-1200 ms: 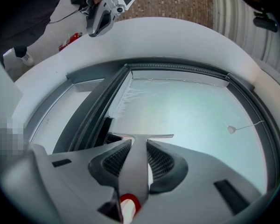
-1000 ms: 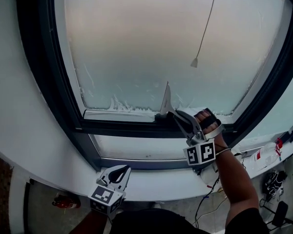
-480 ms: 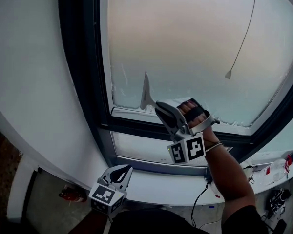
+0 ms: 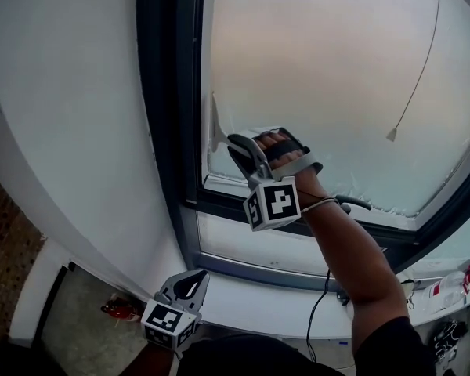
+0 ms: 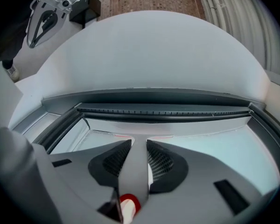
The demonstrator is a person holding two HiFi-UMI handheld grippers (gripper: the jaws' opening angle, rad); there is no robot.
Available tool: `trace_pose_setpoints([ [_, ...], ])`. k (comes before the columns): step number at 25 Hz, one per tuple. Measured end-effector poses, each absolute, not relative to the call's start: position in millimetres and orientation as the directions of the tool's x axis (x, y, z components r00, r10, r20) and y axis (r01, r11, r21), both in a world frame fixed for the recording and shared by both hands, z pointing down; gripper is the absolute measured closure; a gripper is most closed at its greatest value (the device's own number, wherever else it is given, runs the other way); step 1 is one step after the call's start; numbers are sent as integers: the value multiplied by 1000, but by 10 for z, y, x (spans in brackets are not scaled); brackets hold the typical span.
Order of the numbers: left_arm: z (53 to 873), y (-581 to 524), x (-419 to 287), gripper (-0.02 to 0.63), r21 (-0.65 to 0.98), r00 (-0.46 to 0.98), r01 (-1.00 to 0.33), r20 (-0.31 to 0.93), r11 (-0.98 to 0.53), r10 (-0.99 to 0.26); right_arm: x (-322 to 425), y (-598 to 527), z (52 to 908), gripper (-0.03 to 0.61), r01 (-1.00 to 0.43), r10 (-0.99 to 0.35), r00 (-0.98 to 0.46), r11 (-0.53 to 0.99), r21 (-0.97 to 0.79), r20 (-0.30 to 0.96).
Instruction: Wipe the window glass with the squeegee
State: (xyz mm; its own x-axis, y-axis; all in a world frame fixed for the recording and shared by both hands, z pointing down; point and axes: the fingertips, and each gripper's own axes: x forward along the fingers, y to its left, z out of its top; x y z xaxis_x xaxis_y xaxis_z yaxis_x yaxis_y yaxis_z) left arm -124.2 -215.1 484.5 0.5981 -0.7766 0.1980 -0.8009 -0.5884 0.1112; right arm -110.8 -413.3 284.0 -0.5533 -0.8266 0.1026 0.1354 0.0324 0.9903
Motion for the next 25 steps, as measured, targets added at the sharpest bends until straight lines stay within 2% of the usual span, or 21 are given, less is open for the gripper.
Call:
trace_pose_setpoints([
  [13,4803,-2267,-1295,614,95,593,-804,196,-586,-781,-1113,-4166,2814,488,146,-824,-556,34,989,110],
  [25,4801,-2288,-978,614,86,635,-768,220,-634,-740,-645,-4013,2765,488,116,-846,-523,43,992,98],
])
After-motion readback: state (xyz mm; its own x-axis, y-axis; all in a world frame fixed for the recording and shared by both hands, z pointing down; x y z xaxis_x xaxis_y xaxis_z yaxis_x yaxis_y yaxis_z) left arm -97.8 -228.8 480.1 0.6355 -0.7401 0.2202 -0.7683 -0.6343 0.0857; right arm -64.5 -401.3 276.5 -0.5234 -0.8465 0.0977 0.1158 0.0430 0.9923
